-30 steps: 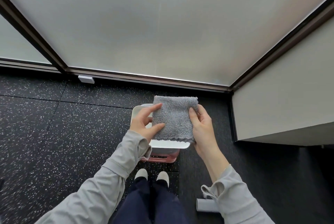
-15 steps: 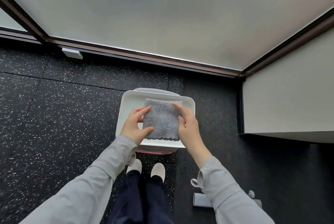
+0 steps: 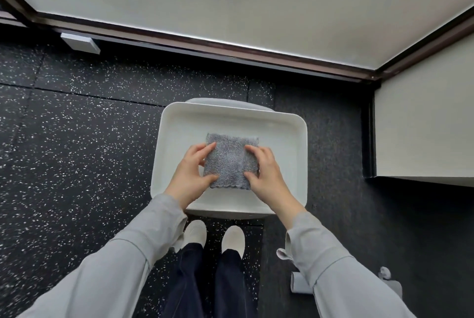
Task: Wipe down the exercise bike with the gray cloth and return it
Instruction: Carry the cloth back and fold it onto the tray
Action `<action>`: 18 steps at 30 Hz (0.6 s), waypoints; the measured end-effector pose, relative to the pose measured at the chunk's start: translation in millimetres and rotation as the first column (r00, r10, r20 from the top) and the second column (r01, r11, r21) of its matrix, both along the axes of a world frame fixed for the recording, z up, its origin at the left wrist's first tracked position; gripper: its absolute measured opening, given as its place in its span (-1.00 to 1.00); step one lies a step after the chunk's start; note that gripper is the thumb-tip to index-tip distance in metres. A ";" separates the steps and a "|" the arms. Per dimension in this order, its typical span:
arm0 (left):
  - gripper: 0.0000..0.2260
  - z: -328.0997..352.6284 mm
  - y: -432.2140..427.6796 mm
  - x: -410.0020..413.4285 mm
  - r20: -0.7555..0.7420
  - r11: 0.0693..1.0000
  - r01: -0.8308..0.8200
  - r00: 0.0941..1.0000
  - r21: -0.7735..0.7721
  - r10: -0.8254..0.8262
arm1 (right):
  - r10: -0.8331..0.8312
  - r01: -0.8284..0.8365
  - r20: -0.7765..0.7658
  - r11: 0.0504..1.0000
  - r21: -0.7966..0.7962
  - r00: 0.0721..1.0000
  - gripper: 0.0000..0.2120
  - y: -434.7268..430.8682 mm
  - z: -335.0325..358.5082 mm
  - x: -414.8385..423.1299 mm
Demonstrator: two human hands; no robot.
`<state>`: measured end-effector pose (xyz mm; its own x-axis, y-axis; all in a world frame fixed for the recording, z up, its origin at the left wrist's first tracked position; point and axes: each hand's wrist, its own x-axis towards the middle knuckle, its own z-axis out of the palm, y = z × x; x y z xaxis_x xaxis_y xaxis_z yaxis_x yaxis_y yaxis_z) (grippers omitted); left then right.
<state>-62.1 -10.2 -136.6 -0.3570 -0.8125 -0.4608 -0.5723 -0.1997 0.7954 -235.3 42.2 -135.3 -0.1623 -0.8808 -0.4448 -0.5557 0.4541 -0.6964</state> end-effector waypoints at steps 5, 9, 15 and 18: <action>-0.30 -20.0 -1.6 2.5 0.115 0.991 0.127 0.986 -0.052 -0.121 | 0.048 -0.046 -0.023 0.997 0.065 0.999 -0.41 -2.8 -15.7 -0.4; -0.31 -28.1 2.3 2.7 0.213 0.961 0.254 0.950 -0.106 -0.228 | 0.160 -0.147 -0.123 0.983 0.107 0.980 -0.35 0.3 -20.6 1.0; -0.24 -34.3 5.2 11.6 0.664 0.806 0.548 0.691 -0.223 -0.286 | 0.320 -0.330 -0.500 0.941 0.070 0.805 -0.30 9.3 -19.2 -2.3; -0.26 -40.9 2.8 16.9 0.746 0.718 0.664 0.582 -0.208 -0.323 | 0.448 -0.429 -0.530 0.888 0.167 0.721 -0.26 12.2 -24.2 -6.0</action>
